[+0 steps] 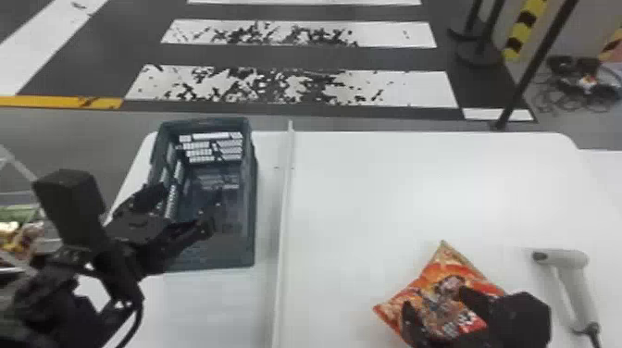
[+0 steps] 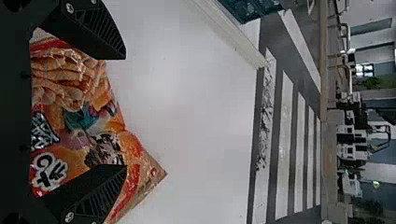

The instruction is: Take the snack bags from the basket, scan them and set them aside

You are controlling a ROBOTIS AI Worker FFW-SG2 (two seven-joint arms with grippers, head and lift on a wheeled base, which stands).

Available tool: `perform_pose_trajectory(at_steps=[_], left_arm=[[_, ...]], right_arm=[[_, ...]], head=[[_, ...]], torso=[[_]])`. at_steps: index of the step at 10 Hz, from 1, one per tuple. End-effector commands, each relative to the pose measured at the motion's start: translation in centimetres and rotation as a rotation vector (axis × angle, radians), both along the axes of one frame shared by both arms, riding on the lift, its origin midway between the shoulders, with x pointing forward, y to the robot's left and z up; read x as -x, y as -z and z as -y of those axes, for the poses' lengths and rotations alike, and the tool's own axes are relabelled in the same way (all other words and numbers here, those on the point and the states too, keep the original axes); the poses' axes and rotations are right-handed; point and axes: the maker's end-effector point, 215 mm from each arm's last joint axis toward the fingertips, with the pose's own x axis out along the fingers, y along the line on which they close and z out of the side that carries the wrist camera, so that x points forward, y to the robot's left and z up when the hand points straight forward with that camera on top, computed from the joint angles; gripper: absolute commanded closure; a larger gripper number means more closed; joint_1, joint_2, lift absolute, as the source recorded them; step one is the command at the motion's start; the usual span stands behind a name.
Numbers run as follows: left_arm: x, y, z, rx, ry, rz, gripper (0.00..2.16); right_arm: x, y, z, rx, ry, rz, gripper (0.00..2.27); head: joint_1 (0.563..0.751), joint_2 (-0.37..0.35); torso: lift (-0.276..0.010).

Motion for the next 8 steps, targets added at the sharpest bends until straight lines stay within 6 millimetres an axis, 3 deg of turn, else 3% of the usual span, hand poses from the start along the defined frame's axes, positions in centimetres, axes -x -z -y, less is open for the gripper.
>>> perform_pose_trajectory(at_steps=[1,3,6,8], left_arm=[[0.0,-0.1,-1.2,0.010,-0.008,0.000,0.04],[-0.5,-0.2,-1.4,0.038,-0.010,0.000,0.04],[-0.7,-0.1,-1.5,0.050,-0.009,-0.004,0.04],[-0.5,0.5,-1.2,0.076,0.008,-0.020,0.04]], right_arm=[[1.5,1.0,-3.0,0.048,-0.068,-0.031,0.10],[2.5,2.0,-4.4,0.112,-0.106,-0.030,0.10],[3.9,1.8,-6.4,0.363,-0.176,0.075,0.10],[4.6,2.7,-6.4,0.514,-0.199,0.107,0.10]], head=[[0.695,0.116],[0.695,0.182],[0.695,0.231],[0.695,0.243]], torso=[[-0.075],[-0.075],[-0.075],[-0.075]])
